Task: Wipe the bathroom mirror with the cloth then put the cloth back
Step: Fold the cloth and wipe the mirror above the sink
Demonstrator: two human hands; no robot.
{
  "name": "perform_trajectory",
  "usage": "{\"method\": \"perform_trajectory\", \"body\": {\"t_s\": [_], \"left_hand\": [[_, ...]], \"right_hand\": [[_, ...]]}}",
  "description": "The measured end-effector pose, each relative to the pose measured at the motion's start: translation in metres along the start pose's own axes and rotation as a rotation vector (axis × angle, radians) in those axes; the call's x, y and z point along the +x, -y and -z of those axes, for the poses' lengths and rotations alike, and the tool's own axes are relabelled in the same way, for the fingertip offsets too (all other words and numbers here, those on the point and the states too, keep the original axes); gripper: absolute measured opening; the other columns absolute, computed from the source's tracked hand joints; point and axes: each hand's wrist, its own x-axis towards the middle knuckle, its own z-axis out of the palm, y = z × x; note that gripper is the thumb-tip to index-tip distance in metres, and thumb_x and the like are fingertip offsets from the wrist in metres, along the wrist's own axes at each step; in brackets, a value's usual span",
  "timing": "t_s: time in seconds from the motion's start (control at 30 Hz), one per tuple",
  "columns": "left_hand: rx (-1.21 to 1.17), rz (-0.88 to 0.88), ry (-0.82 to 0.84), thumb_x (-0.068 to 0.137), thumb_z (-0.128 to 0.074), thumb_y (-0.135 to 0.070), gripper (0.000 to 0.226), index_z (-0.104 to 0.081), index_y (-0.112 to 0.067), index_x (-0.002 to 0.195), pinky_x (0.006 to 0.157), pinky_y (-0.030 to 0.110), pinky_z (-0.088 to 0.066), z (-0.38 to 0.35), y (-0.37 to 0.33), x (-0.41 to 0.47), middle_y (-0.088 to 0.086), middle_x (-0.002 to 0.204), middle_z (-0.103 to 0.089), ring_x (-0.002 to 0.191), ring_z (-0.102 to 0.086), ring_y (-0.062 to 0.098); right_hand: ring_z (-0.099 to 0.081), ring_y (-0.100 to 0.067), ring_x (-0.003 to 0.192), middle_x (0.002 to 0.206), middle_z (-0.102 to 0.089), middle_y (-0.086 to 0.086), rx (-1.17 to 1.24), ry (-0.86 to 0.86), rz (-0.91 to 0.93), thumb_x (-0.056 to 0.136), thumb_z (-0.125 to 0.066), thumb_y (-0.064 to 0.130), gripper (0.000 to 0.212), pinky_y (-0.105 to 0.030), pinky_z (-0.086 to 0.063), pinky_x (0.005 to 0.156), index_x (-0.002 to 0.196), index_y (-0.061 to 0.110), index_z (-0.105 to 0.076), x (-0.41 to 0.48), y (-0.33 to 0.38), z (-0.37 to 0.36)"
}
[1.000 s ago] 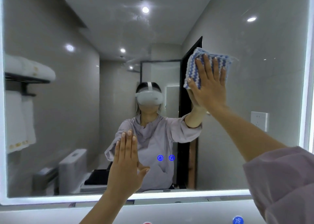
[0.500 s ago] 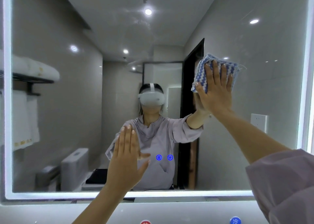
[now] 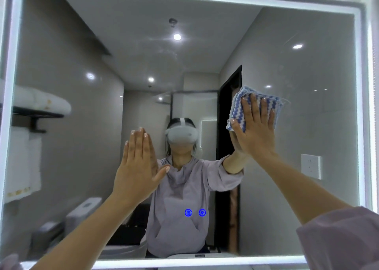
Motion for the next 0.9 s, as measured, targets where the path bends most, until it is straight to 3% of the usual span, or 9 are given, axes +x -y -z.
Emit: {"method": "perform_trajectory", "body": {"t_s": [0.13,0.4,0.57,0.7,0.9], "left_hand": [[-0.018,-0.027,0.008,0.081,-0.012,-0.072,0.1,0.008,0.002,0.144,0.117,0.04,0.001,0.0,0.004,0.005,0.018,0.155,0.012,0.145,0.01,0.031],[-0.109,-0.041,0.019,0.078,-0.008,-0.077,0.102,0.013,-0.002,0.145,0.119,0.038,0.003,-0.01,0.011,0.006,0.013,0.154,0.022,0.144,0.018,0.025],[-0.157,-0.048,-0.008,0.08,-0.017,-0.074,0.101,0.009,-0.002,0.146,0.119,0.041,-0.003,-0.014,0.012,0.006,0.013,0.156,0.016,0.145,0.013,0.025],[-0.168,-0.048,-0.02,0.081,-0.017,-0.075,0.101,0.01,-0.003,0.147,0.119,0.038,0.001,-0.016,0.013,0.006,0.012,0.157,0.015,0.145,0.014,0.023],[-0.173,-0.048,-0.026,0.081,-0.016,-0.076,0.101,0.009,-0.003,0.147,0.119,0.038,0.001,-0.018,0.013,0.006,0.013,0.157,0.014,0.146,0.013,0.023]], "right_hand": [[0.009,-0.026,0.148,0.161,0.005,-0.003,-0.012,-0.014,0.002,0.094,-0.014,0.062,0.073,-0.04,0.012,0.118,0.153,0.022,0.002,0.0,-0.001,-0.001],[0.01,-0.026,0.148,0.162,0.003,-0.006,0.015,-0.018,-0.008,0.09,-0.011,0.063,0.073,-0.04,0.015,0.117,0.15,0.025,0.006,0.0,0.003,0.0],[0.008,-0.03,0.148,0.162,0.001,-0.009,-0.011,-0.033,-0.009,0.092,-0.014,0.06,0.073,-0.047,0.009,0.119,0.151,0.02,0.005,0.002,0.014,-0.001],[0.011,-0.029,0.147,0.161,0.005,-0.007,-0.011,-0.03,0.057,0.093,-0.015,0.06,0.074,-0.047,0.011,0.118,0.152,0.02,0.003,0.011,0.045,0.001],[0.018,-0.026,0.146,0.157,0.02,0.0,0.015,-0.001,0.201,0.094,-0.009,0.059,0.069,-0.051,0.009,0.118,0.146,0.026,0.02,0.03,0.122,0.002]]}}
